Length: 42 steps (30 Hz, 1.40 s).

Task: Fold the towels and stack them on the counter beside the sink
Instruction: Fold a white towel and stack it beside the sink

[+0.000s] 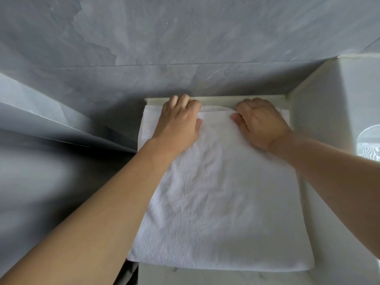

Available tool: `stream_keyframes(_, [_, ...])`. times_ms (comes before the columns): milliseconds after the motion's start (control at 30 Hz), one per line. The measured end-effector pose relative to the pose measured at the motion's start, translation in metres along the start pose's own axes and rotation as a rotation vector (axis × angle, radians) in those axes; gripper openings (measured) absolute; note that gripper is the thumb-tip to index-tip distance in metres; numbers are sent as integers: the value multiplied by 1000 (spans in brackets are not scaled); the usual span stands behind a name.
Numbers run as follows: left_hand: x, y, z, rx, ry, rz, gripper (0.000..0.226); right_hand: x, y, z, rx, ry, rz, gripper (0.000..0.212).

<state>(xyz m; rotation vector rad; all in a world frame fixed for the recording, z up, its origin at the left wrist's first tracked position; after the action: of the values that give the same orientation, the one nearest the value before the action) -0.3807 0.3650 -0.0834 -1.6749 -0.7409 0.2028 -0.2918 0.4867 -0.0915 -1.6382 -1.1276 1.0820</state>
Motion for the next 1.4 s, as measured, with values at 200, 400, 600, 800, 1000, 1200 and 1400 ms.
stream_keyframes(200, [9, -3, 8, -12, 93, -31, 13, 12, -1, 6, 8, -27, -57, 38])
stream_keyframes(400, [-3, 5, 14, 78, -99, 24, 24, 23, -1, 10, -28, 77, -87, 57])
stream_keyframes(600, [-2, 7, 16, 105, -62, 71, 27, 36, 7, 15, -201, 92, 84, 64])
stream_keyframes(800, [-2, -4, -2, 123, 137, -18, 25, 46, 15, 13, -370, 182, 384, 65])
stream_keyframes(1000, [-13, -1, 4, -61, 11, 282, 65, 47, 36, 5, -639, 284, 304, 65])
stream_keyframes(1200, [-23, -2, 2, -164, 132, 125, 20, 57, 27, -9, -921, 336, 115, 56])
stream_keyframes(1400, [2, -30, -19, 44, 64, 363, 42, 59, 20, -15, -872, 424, -119, 41])
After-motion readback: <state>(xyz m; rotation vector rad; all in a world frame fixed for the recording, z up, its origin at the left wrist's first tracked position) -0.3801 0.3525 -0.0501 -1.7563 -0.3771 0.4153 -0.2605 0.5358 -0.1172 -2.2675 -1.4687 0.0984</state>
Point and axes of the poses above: each hand's wrist, its own z-axis towards the middle knuckle, its own y-axis out of the palm, x = y × z, the point moved 10 cm from there along z, towards the middle knuckle, and after that the axes turned 11 degrees about -x, right-handed, at the moved point
